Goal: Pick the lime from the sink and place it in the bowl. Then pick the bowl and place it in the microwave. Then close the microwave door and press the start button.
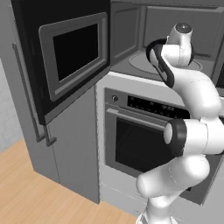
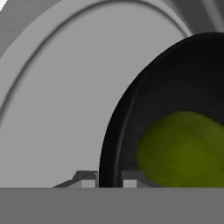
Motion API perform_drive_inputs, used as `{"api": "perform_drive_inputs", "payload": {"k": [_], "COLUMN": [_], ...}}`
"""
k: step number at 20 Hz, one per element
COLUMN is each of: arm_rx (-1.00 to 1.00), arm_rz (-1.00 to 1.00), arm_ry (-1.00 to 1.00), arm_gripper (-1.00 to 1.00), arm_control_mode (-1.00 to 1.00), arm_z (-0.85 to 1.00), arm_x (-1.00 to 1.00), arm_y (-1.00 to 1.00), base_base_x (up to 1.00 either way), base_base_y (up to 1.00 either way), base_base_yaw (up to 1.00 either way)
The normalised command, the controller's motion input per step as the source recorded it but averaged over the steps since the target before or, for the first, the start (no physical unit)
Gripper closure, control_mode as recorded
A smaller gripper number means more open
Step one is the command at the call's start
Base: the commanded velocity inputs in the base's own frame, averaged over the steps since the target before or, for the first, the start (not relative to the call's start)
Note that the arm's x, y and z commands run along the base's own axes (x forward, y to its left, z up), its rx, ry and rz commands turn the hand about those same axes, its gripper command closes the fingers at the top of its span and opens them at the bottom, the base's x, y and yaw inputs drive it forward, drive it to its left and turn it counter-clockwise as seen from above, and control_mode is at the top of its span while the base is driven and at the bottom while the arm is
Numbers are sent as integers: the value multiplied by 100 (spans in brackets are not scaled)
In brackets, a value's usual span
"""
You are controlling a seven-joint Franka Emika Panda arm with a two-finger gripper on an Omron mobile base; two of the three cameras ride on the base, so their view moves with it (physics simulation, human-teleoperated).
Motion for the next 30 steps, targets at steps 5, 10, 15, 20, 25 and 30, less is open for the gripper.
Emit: {"api": "perform_drive_inputs", "payload": {"k": [5, 10, 15, 20, 25, 30], "arm_rx": [0, -5, 3, 5, -2, -1], "arm_rz": [0, 0, 0, 0, 0, 0], "arm_ry": [-19, -53, -21, 1, 3, -3], "arm_gripper": [-100, -100, -100, -100, -100, -100], "arm_control_mode": [-100, -100, -100, -100, -100, -100], "arm_z": [0, 7, 55, 60, 56, 8], "arm_x": [0, -23, -90, -100, -100, -100], "arm_y": [0, 24, 47, 46, 34, 15], "base_base_x": [0, 0, 0, 0, 0, 0], "base_base_y": [0, 0, 0, 0, 0, 0], "base_base_yaw": [0, 0, 0, 0, 0, 0]}}
